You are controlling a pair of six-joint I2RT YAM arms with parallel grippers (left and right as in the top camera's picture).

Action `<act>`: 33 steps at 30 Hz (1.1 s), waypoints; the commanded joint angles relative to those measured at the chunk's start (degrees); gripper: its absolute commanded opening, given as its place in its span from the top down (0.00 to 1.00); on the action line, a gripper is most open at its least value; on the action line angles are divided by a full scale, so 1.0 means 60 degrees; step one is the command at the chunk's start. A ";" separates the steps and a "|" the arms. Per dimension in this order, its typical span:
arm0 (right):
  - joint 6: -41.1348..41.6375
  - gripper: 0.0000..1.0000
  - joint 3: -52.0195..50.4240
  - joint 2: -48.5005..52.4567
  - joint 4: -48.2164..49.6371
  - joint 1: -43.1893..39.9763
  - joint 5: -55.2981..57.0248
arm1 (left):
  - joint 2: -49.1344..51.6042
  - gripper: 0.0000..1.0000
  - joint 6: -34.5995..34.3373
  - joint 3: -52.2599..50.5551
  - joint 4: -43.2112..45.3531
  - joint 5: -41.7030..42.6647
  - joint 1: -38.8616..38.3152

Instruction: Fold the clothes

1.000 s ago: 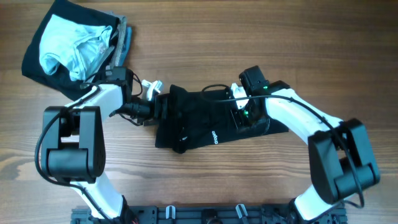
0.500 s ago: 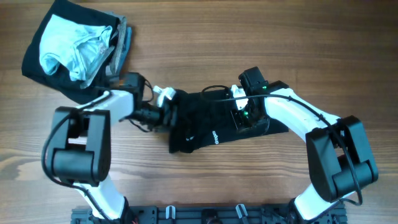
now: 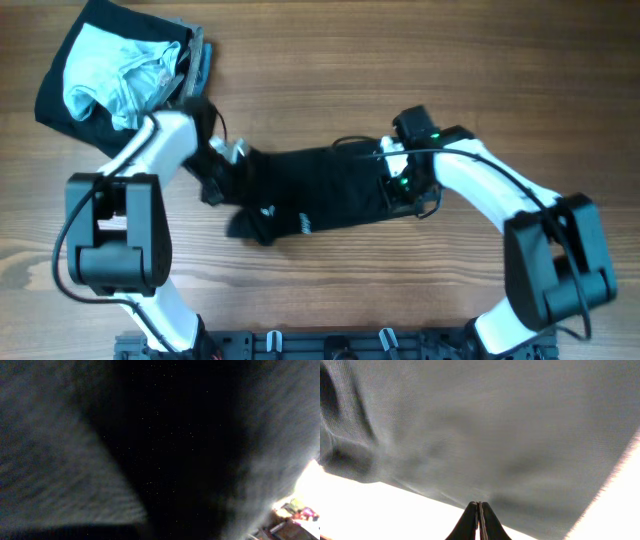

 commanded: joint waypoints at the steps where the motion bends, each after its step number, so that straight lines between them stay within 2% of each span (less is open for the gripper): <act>1: 0.0076 0.95 0.0583 -0.0998 -0.0142 -0.0718 0.0171 | -0.0506 0.96 0.0251 0.1927 -0.1056 -0.0940 -0.0109; 3: 0.0080 0.95 0.0619 -0.1209 -0.0168 -0.1228 0.0168 | -0.0506 0.96 -0.0069 0.2386 -0.1082 -0.0849 -0.0743; 8: 0.0251 0.95 0.0619 -0.1209 -0.0171 -0.1730 0.0168 | -0.0492 0.96 -0.0612 0.2397 0.0025 -0.0940 -0.2922; 11: 0.0375 0.95 0.0619 -0.1209 -0.0164 -0.1730 0.0168 | -0.0328 0.96 -0.1162 0.2397 0.0874 -0.2076 -0.4164; 13: 0.0506 0.95 0.0619 -0.1209 -0.0164 -0.1730 0.0171 | 0.0127 0.96 -0.1534 0.2397 0.1541 -0.2116 -0.4849; 14: 0.0565 0.95 0.0619 -0.1209 -0.0168 -0.1730 0.0168 | 0.0259 0.92 -0.1676 0.2397 0.1683 -0.2120 -0.4947; 15: 0.0612 0.95 0.0619 -0.1209 -0.0168 -0.1730 0.0171 | 0.0437 0.76 -0.1774 0.2397 0.1861 -0.2109 -0.5053; 16: 0.0710 0.95 0.0619 -0.1209 -0.0164 -0.1730 0.0171 | 0.0568 0.67 -0.1872 0.2397 0.2000 -0.2109 -0.5144; 17: 0.0743 0.94 0.0619 -0.1209 -0.0164 -0.1730 0.0168 | 0.0674 0.65 -0.1963 0.2397 0.2175 -0.2102 -0.5224; 20: 0.0736 0.95 0.0619 -0.1209 -0.0255 -0.1730 0.0171 | 0.0736 0.47 -0.1967 0.2401 0.2350 -0.1854 -0.5366; 21: 0.0718 0.94 0.0619 -0.1209 -0.0313 -0.1730 0.0171 | 0.0670 0.39 -0.1967 0.2426 0.1953 -0.1708 -0.5337; 22: 0.0721 0.91 0.0619 -0.1209 -0.0321 -0.1730 0.0171 | 0.0623 0.37 -0.1960 0.2455 0.1647 -0.1716 -0.5286; 23: 0.0707 0.87 0.0619 -0.1209 -0.0302 -0.1730 0.0168 | 0.0579 0.36 -0.1949 0.2543 0.1242 -0.1716 -0.5191; 25: -0.0699 0.61 0.0616 -0.1209 -0.0164 -0.1727 -0.1235 | 0.0433 0.34 -0.1920 0.2925 0.0098 -0.1723 -0.4732; 26: -0.1049 0.57 0.0616 -0.1209 0.0000 -0.1727 -0.1887 | 0.0321 0.34 -0.1927 0.2983 -0.0095 -0.1708 -0.4470; 27: -0.1031 0.54 0.0616 -0.1209 0.0189 -0.1727 -0.1953 | 0.0193 0.34 -0.1931 0.2987 -0.0113 -0.1574 -0.4255; 28: -0.0987 0.52 0.0616 -0.1209 0.0455 -0.1730 -0.1894 | -0.0007 0.42 -0.1927 0.2987 -0.0084 -0.1246 -0.3923; 29: -0.0386 0.52 0.0616 -0.1209 0.0605 -0.1730 -0.1217 | -0.0040 0.69 -0.1923 0.2987 -0.0066 -0.1315 -0.3767; 30: 0.0222 0.52 0.0616 -0.1209 0.0637 -0.1730 -0.0525 | -0.0025 0.87 -0.1927 0.2976 0.0098 -0.1603 -0.3679; 31: 0.0710 0.53 0.0616 -0.1209 0.0645 -0.1741 0.0102 | 0.0025 0.96 -0.1931 0.2871 0.0503 -0.2087 -0.3665; 33: 0.1825 0.54 0.0616 -0.1209 0.0430 -0.2182 0.0645 | 0.0565 0.96 -0.1938 0.2244 0.2131 -0.2255 -0.4171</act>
